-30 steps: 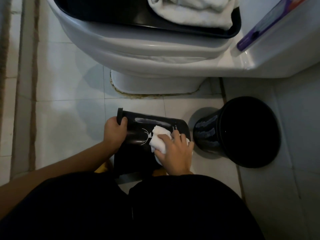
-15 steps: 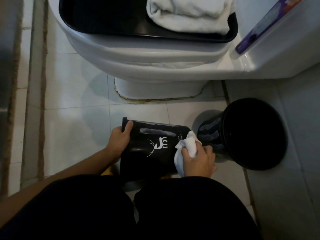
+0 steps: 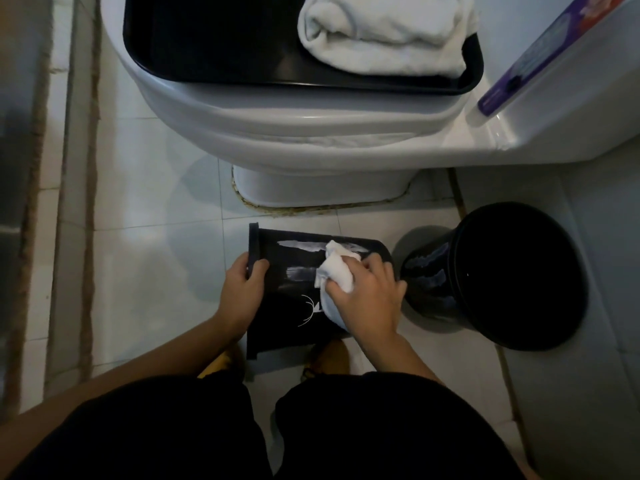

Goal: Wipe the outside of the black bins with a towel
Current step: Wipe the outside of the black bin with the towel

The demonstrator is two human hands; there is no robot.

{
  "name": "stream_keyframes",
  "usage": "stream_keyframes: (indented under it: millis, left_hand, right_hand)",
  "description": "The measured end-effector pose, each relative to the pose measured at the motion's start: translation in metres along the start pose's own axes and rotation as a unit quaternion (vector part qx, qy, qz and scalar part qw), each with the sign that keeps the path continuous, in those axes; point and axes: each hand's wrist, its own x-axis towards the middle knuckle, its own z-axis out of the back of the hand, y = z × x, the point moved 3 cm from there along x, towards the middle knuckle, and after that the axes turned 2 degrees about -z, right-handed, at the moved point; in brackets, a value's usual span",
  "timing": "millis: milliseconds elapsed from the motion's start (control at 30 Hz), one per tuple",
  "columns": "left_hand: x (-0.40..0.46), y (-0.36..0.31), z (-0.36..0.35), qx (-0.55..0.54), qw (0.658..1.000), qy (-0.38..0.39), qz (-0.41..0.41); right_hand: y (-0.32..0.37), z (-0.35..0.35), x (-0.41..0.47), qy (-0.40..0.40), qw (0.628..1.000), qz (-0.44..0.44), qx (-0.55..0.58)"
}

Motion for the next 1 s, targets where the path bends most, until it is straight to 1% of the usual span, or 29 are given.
stream_keyframes:
  millis: [67,167,233,300,367,400,433,500,533,567,600,633,667,700,733,767,800,833,933,967,1000]
  left_hand:
    - [0.005,-0.002,-0.006,-0.04,0.998,0.005,0.042]
    - [0.013,-0.004,-0.006,-0.004,1.0,-0.009,0.018]
    - [0.016,-0.003,-0.004,0.012,1.0,-0.014,0.008]
    - [0.016,0.0,-0.002,0.03,0.999,-0.019,0.001]
    - [0.015,0.001,-0.001,0.038,0.999,-0.028,-0.006]
    - [0.014,0.0,0.0,0.039,0.999,-0.032,-0.007]
    - [0.013,-0.001,-0.001,0.038,0.999,-0.036,-0.005]
    - [0.013,-0.004,-0.004,0.034,0.999,-0.037,0.0]
    - [0.012,-0.005,-0.004,0.036,0.998,-0.042,0.001]
    - [0.013,-0.005,-0.004,0.041,0.998,-0.045,0.001]
    - [0.014,-0.005,-0.004,0.043,0.998,-0.044,-0.001]
    - [0.015,-0.003,-0.003,0.042,0.998,-0.043,0.0]
    - [0.015,-0.001,-0.001,0.04,0.998,-0.042,-0.001]
    - [0.015,0.002,0.001,0.041,0.998,-0.042,-0.006]
    - [0.015,0.004,0.002,0.044,0.998,-0.042,-0.013]
    - [0.014,0.005,0.002,0.044,0.998,-0.044,-0.018]
    - [0.014,0.004,0.002,0.042,0.998,-0.045,-0.017]
    - [0.014,0.002,0.002,0.041,0.998,-0.045,-0.015]
    - [0.016,-0.003,-0.001,0.049,0.998,-0.042,-0.01]
    - [0.017,-0.002,-0.002,0.055,0.997,-0.044,-0.01]
    - [0.016,0.0,-0.001,0.058,0.997,-0.049,-0.01]
  right_hand:
    - [0.01,-0.003,0.003,0.011,0.998,0.028,-0.052]
    - [0.025,-0.004,0.004,0.009,0.994,0.072,-0.088]
    - [0.041,-0.007,0.004,0.014,0.985,0.145,-0.09]
    - [0.055,-0.011,0.001,0.039,0.97,0.226,-0.08]
    - [0.058,-0.014,-0.002,0.044,0.959,0.27,-0.077]
    - [0.056,-0.015,-0.001,0.038,0.96,0.266,-0.077]
    - [0.051,-0.014,0.002,0.032,0.967,0.239,-0.08]
    - [0.037,-0.009,0.017,0.038,0.989,0.12,-0.077]
    - [0.031,-0.005,0.025,0.049,0.994,0.063,-0.075]
    - [0.03,-0.001,0.03,0.051,0.995,0.036,-0.077]
    - [0.032,0.001,0.032,0.047,0.994,0.047,-0.09]
    - [0.039,0.002,0.031,0.046,0.99,0.092,-0.101]
    - [0.05,0.001,0.026,0.054,0.981,0.155,-0.102]
    - [0.062,-0.002,0.018,0.071,0.969,0.218,-0.09]
    - [0.07,-0.006,0.009,0.095,0.959,0.258,-0.071]
    - [0.074,-0.01,0.004,0.107,0.954,0.273,-0.057]
    - [0.073,-0.012,0.004,0.105,0.957,0.265,-0.05]
    - [0.069,-0.012,0.008,0.093,0.965,0.239,-0.05]
    - [0.047,-0.005,0.033,0.078,0.993,0.07,-0.06]
    - [0.044,-0.002,0.038,0.075,0.994,0.048,-0.069]
    - [0.045,-0.002,0.037,0.068,0.991,0.073,-0.086]
